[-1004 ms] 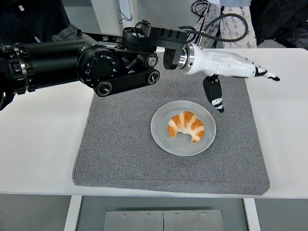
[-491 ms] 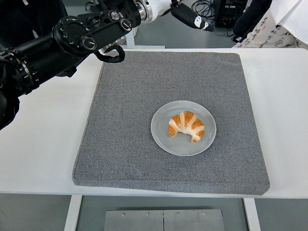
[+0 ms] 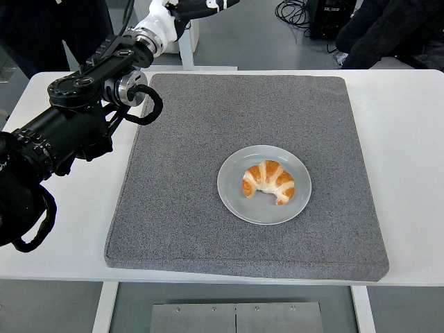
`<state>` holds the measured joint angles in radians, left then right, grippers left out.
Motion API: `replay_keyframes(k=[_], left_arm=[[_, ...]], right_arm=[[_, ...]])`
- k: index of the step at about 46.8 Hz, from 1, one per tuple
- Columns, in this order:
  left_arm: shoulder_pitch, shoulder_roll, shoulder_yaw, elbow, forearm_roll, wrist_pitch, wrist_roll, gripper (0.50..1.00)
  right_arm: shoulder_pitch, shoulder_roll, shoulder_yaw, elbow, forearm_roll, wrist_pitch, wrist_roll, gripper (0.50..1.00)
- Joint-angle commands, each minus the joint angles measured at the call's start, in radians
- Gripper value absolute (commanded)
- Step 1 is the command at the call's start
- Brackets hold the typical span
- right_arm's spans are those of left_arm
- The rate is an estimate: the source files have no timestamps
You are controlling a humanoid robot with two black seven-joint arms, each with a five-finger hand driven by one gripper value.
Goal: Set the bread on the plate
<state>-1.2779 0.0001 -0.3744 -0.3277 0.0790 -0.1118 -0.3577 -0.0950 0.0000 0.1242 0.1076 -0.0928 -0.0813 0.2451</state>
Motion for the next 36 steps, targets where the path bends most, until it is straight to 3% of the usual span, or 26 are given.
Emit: replay_keyframes(k=[1,9,17,36], left_arm=[[0.020,0.000,-0.012,0.022,-0.051,-0.006,0.000,0.998],[0.054,0.000,-0.040,0.048,-0.148,-0.008,0.011,0.998],[0.086,0.000,-0.083,0.065,-0.173,-0.006,0.088,0.998],[0.084,0.000,-0.084,0.084,-0.173,-0.006,0.091,0.998]], right_arm=[[0.000,0.000,0.000,-0.002,-0.001,0.000,0.000,1.000],[0.003,0.000,0.000,0.001,0.001,0.000,0.000,1.000],[0.003,0.000,0.000,0.000,-0.001,0.000,0.000,1.000],[0.008,0.000,0.002,0.006,0.001,0.002,0.000,1.000]])
